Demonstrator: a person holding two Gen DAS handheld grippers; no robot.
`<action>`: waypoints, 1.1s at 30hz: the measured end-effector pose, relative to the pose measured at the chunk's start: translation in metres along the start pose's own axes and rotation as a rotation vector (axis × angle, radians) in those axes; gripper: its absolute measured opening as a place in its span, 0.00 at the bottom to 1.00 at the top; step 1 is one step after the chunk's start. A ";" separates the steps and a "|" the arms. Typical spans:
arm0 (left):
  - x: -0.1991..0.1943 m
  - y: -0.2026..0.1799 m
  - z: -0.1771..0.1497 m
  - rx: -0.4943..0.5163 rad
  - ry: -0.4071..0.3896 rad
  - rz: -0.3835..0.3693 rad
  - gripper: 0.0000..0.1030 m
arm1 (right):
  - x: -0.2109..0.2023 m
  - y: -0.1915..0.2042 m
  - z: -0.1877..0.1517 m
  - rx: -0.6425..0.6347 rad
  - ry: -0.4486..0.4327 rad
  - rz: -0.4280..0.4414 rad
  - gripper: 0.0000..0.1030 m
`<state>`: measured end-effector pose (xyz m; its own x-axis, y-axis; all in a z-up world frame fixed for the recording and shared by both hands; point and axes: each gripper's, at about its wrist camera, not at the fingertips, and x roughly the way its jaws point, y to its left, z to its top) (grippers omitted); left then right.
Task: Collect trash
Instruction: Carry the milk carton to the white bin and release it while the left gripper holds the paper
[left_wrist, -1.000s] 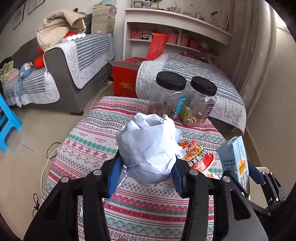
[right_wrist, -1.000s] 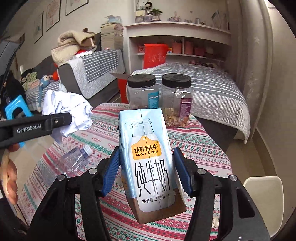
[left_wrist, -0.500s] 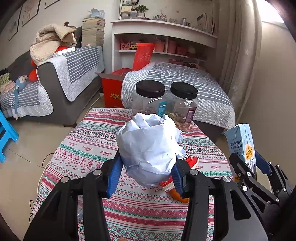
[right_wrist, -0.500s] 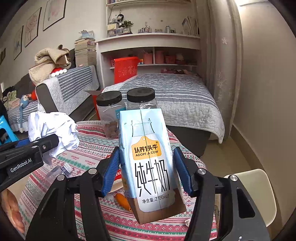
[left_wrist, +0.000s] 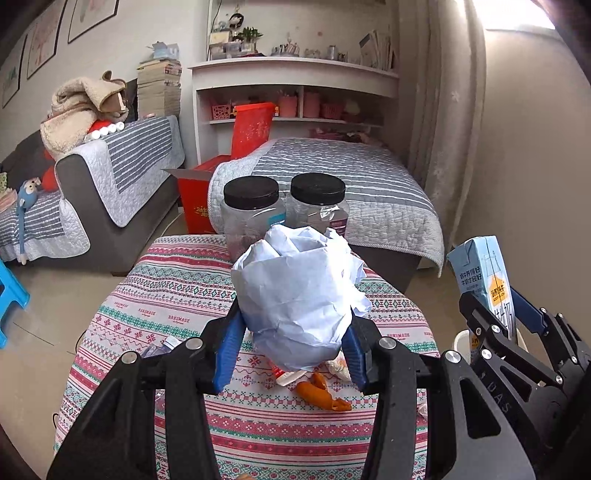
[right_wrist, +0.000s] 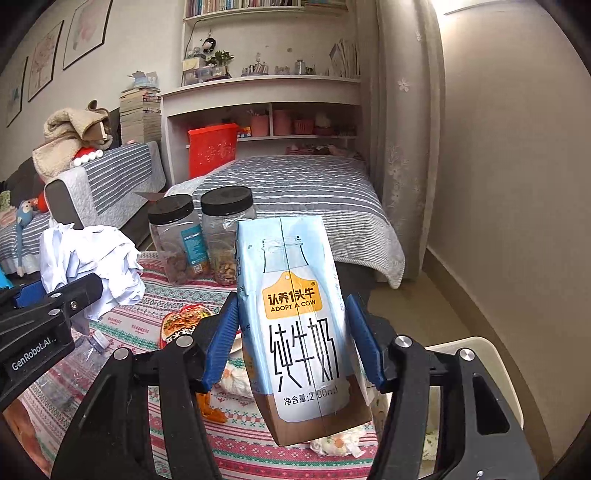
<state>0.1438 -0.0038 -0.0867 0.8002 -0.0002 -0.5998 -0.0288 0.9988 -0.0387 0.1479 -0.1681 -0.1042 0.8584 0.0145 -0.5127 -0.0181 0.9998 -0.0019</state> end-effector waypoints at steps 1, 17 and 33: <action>0.000 -0.003 0.000 0.004 -0.001 -0.005 0.46 | -0.001 -0.006 -0.001 0.001 -0.001 -0.014 0.54; -0.004 -0.066 -0.006 0.068 -0.010 -0.090 0.46 | -0.007 -0.102 -0.013 0.091 0.057 -0.218 0.54; -0.010 -0.172 -0.024 0.182 0.017 -0.248 0.47 | -0.036 -0.208 -0.039 0.227 0.112 -0.427 0.77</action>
<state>0.1264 -0.1771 -0.0935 0.7592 -0.2446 -0.6031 0.2753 0.9604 -0.0430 0.1004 -0.3772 -0.1186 0.7044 -0.3856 -0.5960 0.4461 0.8935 -0.0509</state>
